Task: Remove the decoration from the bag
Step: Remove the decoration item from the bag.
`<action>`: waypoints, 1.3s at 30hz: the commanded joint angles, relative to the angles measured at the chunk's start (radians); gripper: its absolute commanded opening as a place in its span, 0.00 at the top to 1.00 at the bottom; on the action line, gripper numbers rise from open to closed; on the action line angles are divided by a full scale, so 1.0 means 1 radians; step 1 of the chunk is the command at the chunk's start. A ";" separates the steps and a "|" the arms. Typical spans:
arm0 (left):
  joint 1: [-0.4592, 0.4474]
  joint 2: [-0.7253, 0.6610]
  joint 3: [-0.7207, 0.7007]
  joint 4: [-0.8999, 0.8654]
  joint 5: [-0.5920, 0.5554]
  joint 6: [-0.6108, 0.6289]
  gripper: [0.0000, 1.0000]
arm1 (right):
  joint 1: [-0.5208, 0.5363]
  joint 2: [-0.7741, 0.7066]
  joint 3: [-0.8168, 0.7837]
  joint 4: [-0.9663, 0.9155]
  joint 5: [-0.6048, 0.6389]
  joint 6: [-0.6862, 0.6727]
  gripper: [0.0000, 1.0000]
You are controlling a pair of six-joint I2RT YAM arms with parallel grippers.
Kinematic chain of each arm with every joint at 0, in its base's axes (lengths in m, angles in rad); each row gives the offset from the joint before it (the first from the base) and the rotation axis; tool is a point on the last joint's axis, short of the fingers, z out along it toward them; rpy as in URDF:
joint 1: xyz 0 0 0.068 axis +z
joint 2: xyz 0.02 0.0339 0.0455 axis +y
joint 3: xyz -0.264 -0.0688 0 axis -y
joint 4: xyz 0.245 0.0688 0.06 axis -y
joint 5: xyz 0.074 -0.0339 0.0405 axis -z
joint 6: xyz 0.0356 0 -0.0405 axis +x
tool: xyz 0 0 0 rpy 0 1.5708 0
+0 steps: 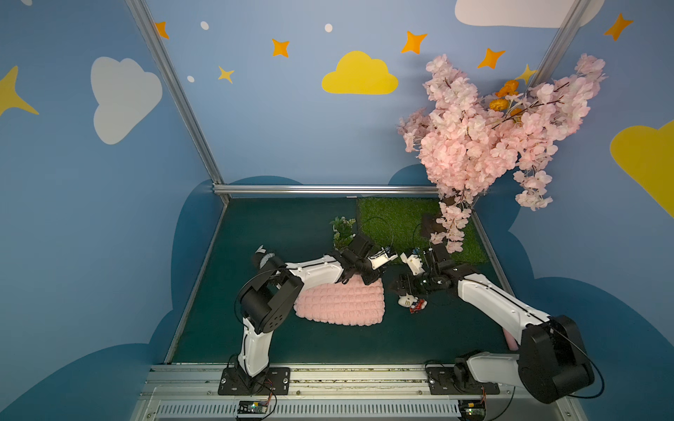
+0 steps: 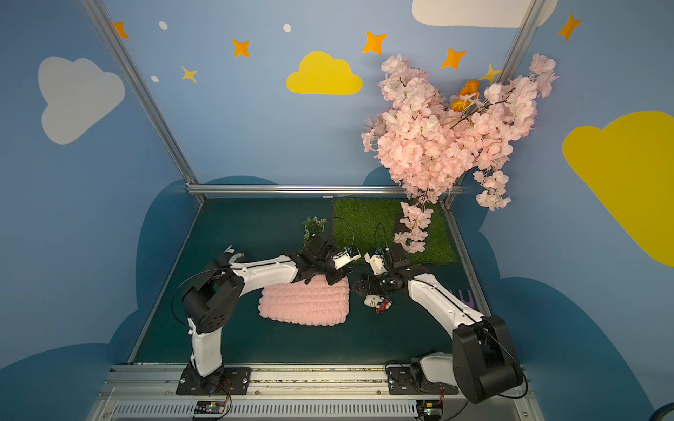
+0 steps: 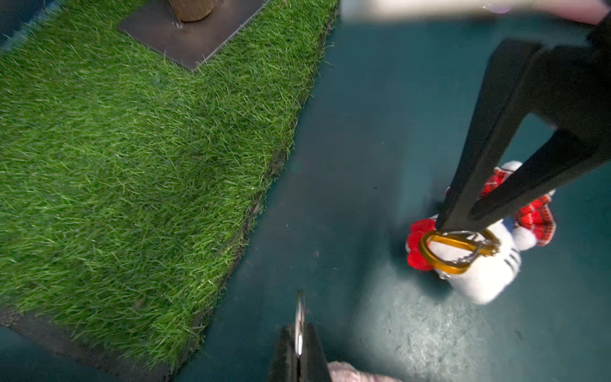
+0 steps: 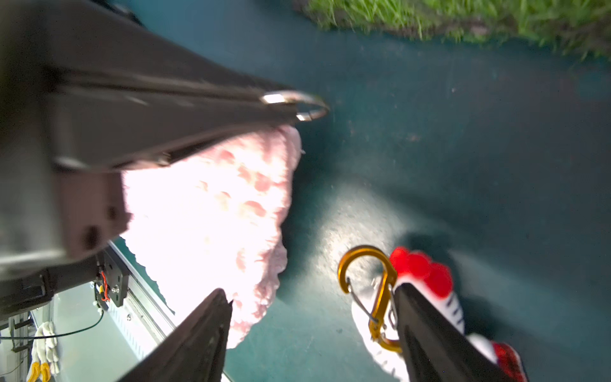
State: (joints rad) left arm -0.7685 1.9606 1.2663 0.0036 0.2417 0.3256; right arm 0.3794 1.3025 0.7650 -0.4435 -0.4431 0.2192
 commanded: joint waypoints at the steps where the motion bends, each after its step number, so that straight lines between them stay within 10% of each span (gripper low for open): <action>1: 0.005 0.024 0.041 -0.038 0.053 -0.034 0.92 | 0.001 -0.028 -0.022 0.055 -0.034 -0.005 0.22; 19: 0.035 -0.053 0.080 -0.124 0.094 -0.340 0.43 | 0.008 -0.059 -0.065 0.141 -0.070 -0.005 0.23; 28: 0.070 -0.081 0.096 -0.169 0.247 -0.657 0.41 | 0.016 -0.077 -0.088 0.211 -0.079 0.012 0.23; 39: 0.045 0.011 0.180 -0.196 0.402 -0.700 0.46 | 0.039 -0.089 -0.116 0.259 -0.076 0.017 0.22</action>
State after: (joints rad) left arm -0.7223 1.9362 1.4120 -0.1654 0.5701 -0.3546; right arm 0.4095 1.2320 0.6548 -0.2184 -0.5137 0.2321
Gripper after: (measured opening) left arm 0.543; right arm 0.783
